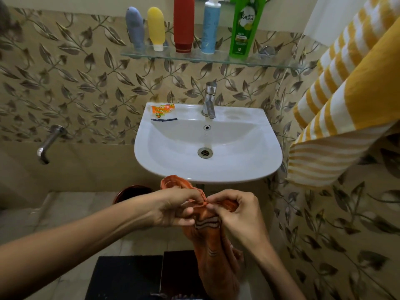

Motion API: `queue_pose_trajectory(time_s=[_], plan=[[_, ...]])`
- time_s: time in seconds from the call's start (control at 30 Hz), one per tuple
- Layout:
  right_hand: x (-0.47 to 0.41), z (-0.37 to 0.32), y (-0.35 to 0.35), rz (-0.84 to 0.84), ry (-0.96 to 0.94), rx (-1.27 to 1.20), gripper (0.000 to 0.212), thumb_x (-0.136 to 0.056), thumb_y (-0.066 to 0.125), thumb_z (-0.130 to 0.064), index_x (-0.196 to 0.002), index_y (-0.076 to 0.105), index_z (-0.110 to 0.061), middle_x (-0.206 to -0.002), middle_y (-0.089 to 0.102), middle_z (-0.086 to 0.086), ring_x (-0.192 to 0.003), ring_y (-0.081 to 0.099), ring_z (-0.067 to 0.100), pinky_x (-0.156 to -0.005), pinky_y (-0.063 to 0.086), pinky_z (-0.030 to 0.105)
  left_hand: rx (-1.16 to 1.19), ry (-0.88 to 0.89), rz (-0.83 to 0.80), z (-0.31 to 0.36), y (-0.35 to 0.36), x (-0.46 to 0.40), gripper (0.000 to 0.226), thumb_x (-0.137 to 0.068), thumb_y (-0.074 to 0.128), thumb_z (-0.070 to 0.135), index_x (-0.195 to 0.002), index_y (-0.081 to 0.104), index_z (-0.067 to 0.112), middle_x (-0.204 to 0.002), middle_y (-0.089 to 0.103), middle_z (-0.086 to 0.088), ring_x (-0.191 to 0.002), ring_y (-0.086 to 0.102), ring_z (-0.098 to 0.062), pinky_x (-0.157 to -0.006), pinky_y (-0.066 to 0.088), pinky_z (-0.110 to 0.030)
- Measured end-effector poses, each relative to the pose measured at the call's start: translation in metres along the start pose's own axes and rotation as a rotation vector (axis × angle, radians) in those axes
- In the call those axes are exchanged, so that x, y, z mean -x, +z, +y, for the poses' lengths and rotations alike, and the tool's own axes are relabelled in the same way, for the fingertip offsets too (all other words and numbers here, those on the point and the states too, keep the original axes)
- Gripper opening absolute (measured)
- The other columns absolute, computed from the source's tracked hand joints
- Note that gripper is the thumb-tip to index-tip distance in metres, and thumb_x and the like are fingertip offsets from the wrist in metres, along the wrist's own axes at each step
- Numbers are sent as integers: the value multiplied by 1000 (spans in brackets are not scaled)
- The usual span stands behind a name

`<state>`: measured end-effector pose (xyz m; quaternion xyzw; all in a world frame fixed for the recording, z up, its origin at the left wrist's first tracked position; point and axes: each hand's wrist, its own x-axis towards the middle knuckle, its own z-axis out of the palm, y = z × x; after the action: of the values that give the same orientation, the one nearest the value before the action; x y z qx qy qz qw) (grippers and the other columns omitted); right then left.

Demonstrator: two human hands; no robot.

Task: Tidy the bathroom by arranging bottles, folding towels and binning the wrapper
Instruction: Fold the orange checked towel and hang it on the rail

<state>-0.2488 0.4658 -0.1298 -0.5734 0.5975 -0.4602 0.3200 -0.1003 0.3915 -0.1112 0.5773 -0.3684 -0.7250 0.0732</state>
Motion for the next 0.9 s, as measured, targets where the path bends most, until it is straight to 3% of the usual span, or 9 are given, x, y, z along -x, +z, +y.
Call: queue_pose_trajectory(time_s=[0.07,0.13,0.27,0.33,0.4,0.53,0.67,0.8,0.9], plan=[[-2,1,-9,5,-15,-13,47,-72,76,3,-67,73,-44,-71,74,-17,-70,71,0,-67,53,12,-20,45,53,-7,-7,-5,15,-83,62,20,-95,54,17,-42,54,7,-32,44,-3,-38,45,-16],[-3,4,-15,0,-26,-2,51,-74,75,5,-67,73,-45,-72,74,-19,-70,71,-1,-67,53,10,-80,44,113,-12,-12,-7,5,-84,60,23,-83,57,19,-40,52,9,-36,38,-4,-39,44,-15],[-5,17,-21,18,4,18,49,-74,74,7,-68,74,-42,-73,74,-17,-71,71,-2,-68,52,10,-344,151,145,-13,-31,-7,30,-87,56,42,-79,60,13,-46,62,4,-36,35,-10,-36,34,-13],[-7,23,-28,41,13,30,49,-74,74,7,-68,73,-41,-73,74,-16,-72,71,-1,-69,52,10,-629,315,240,-15,-42,-7,55,-81,49,66,-74,66,14,-57,67,1,-41,47,-14,-42,35,-17],[-10,29,-37,59,15,51,48,-74,74,8,-67,72,-39,-74,74,-14,-73,71,0,-69,51,10,-1091,485,427,-18,-52,-4,67,-65,32,89,-69,65,31,-60,63,9,-60,59,-12,-50,38,-23],[-14,36,-48,116,-3,16,41,-75,69,14,-70,61,-26,-71,70,-4,-73,69,2,-70,51,11,-1658,907,525,-29,-64,-1,78,-60,20,93,-106,53,39,-81,59,12,-74,64,-12,-46,32,-24],[-17,32,-45,31,-56,54,50,-79,54,22,-78,55,-28,-79,60,-5,-77,60,3,-74,48,16,-1526,1103,520,-24,-65,6,57,-84,20,62,-98,63,27,-96,62,9,-69,66,-19,-44,41,-29],[-17,19,-45,-180,-225,331,73,-73,36,23,-102,58,-41,-95,44,-11,-92,49,-3,-82,42,7,-1424,1196,458,-10,-66,12,34,-90,42,46,-96,64,21,-95,62,7,-72,65,-21,-50,46,-32],[-19,10,-53,-202,-412,535,54,-80,41,15,-106,65,-25,-95,37,-4,-85,51,10,-73,50,16,-1348,1229,443,4,-67,20,39,-89,37,48,-93,63,19,-90,59,7,-69,60,-17,-52,49,-37]])
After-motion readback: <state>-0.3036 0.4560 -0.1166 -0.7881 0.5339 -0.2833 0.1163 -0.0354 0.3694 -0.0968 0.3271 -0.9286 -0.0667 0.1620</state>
